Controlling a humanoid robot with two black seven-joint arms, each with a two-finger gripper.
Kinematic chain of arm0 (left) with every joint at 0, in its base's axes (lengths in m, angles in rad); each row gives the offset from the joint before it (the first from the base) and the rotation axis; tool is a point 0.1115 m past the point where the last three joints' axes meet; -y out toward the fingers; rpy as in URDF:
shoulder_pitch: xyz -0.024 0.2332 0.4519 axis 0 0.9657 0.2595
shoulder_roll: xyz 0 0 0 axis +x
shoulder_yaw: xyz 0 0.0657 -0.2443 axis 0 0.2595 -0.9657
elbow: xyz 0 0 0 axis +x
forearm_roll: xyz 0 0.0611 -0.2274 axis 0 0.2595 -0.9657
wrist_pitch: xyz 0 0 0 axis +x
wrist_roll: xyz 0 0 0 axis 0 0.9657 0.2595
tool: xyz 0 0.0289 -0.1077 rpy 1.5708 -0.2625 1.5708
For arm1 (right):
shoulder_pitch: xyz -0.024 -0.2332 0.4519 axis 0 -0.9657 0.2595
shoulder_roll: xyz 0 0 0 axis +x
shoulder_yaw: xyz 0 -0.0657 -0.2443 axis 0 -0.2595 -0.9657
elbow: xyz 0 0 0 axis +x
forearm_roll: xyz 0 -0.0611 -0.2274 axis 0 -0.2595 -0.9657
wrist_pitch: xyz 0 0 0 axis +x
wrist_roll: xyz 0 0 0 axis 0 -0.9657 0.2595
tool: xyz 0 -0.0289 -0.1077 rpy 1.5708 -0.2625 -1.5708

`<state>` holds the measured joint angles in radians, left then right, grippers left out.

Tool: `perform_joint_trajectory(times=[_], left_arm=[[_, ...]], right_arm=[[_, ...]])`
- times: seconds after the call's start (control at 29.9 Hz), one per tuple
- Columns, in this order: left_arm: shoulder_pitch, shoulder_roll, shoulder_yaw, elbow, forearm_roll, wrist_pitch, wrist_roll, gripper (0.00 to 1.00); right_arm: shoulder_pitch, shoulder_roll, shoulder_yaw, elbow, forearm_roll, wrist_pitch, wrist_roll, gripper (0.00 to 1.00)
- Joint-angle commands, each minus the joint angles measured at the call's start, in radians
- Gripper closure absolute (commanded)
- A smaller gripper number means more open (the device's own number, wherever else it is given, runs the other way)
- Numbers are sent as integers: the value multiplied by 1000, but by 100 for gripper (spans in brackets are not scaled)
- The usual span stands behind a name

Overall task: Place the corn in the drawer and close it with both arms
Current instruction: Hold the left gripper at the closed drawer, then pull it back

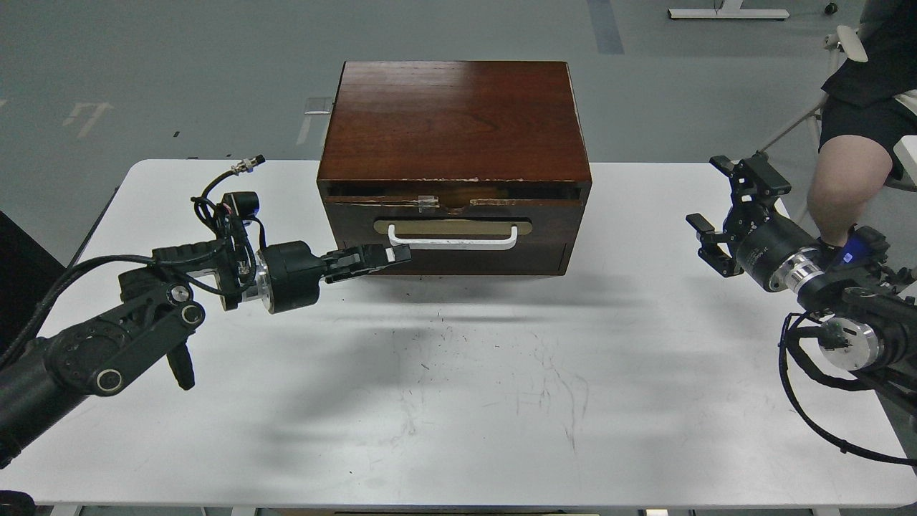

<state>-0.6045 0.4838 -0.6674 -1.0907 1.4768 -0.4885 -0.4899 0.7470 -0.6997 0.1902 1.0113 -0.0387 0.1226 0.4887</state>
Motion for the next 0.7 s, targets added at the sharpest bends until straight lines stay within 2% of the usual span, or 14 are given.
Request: perform_joint_trajectory(times=[0.0, 0.3, 0.67], left_arm=[[-17, -11, 2, 21, 0, 0, 1, 100], [-49, -33, 2, 74, -1, 0, 1, 100], [-52, -15, 19, 54, -53, 0, 1, 100]], right_arm=[[0, -17, 2, 0, 0, 0, 0, 0], [-8, -32, 3, 1, 2, 0, 0, 0], [-11, -38, 3, 1, 2, 0, 0, 0]])
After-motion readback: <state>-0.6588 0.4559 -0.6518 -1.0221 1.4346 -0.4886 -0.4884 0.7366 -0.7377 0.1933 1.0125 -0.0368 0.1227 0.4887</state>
